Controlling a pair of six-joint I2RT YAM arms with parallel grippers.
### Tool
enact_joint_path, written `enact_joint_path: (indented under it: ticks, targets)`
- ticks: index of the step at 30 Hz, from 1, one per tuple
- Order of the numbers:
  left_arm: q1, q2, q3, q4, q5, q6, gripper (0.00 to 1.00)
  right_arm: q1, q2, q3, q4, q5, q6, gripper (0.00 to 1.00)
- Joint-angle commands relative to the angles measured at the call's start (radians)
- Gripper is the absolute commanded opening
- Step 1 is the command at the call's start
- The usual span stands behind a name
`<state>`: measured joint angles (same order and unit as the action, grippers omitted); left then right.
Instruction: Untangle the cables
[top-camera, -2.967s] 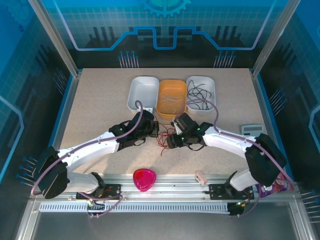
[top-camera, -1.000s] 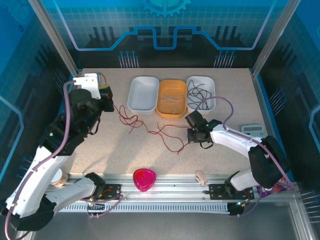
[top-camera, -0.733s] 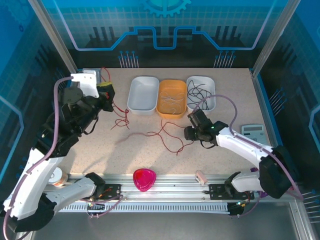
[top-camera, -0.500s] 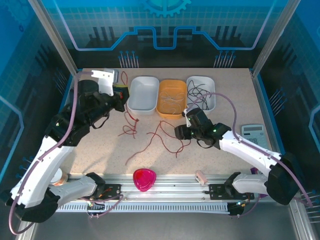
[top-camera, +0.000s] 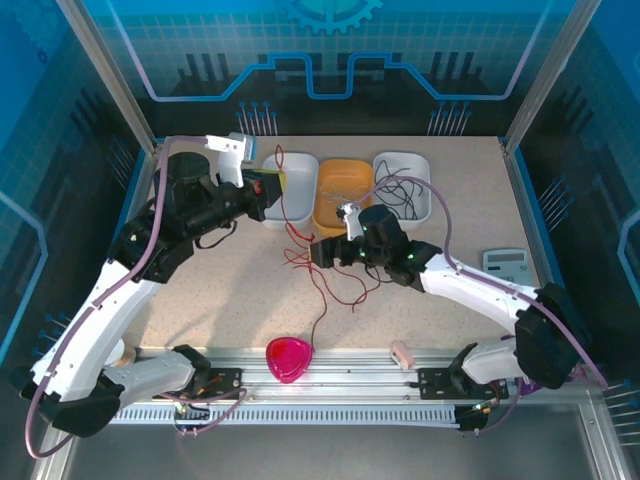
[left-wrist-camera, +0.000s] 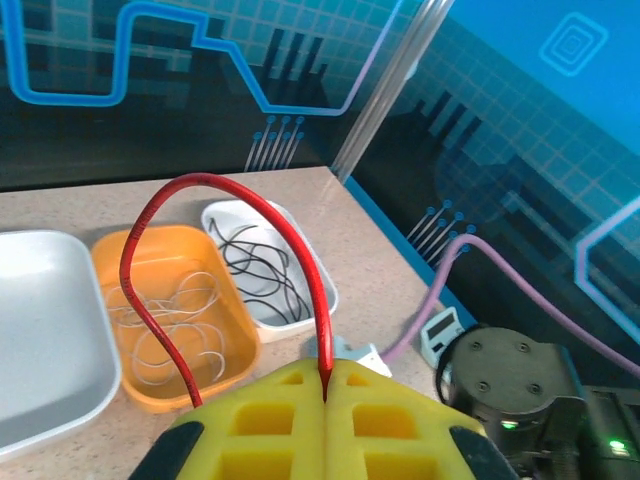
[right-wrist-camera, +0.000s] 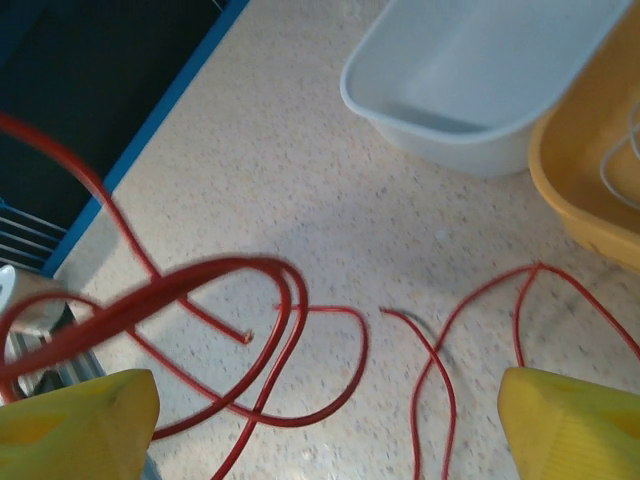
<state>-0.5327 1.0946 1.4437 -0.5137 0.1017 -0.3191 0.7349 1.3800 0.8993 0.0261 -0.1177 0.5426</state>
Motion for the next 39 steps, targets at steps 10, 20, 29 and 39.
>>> enact_joint_path:
  ticks: [10, 20, 29, 39]
  targets:
    - [-0.003, 0.036, -0.028, 0.112, 0.080, -0.067, 0.00, 0.069, 0.127, 0.044, 0.163, -0.003, 0.121, 0.90]
    - [-0.015, 0.061, -0.036, 0.168, 0.131, -0.116, 0.00, 0.083, 0.231, 0.059, 0.109, 0.009, 0.207, 0.78]
    - [-0.013, 0.016, -0.007, 0.129, 0.088, -0.085, 0.00, 0.071, 0.277, 0.086, -0.101, 0.124, 0.206, 0.32]
    - [0.004, -0.043, 0.071, 0.082, -0.097, 0.011, 0.00, 0.052, 0.226, -0.066, -0.177, 0.158, 0.238, 0.31]
